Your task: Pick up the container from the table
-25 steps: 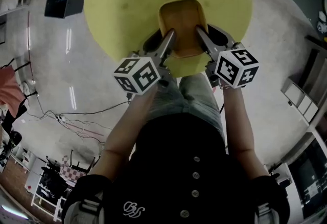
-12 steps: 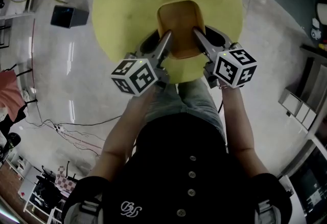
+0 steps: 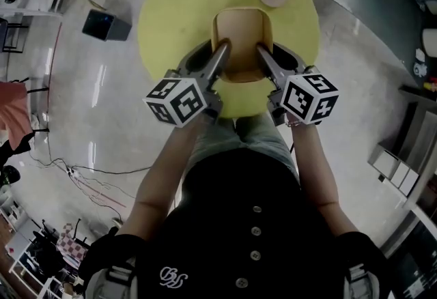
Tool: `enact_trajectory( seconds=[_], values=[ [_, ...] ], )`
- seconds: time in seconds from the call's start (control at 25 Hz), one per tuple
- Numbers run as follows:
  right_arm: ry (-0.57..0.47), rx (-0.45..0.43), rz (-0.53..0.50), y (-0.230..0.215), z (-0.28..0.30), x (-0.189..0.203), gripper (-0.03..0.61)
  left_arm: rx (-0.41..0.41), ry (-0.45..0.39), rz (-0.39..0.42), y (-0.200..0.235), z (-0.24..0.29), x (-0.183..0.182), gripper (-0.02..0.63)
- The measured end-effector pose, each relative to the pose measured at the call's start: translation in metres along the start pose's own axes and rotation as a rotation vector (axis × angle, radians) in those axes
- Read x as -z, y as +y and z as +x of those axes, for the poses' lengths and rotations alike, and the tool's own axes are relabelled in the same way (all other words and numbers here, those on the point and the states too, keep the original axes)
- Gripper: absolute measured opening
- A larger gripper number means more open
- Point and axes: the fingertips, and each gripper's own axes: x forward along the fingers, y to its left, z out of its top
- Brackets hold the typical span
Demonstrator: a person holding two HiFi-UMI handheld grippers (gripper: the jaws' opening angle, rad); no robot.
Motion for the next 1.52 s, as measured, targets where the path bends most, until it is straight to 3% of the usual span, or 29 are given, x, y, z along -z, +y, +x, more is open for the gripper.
enact_trajectory(
  seconds=[0.96, 1.52],
  values=[
    [-0.278, -0.146, -0.2, 0.093, -0.05, -0.102, 0.086, 0.11, -0.303, 0.237, -0.086, -0.059, -0.106, 0.133],
    [-0.422, -0.193, -0.287, 0.128, -0.083, -0.137, 0.086, 0.159, -0.449, 0.331, -0.129, -0.085, -0.142, 0.127]
  ],
)
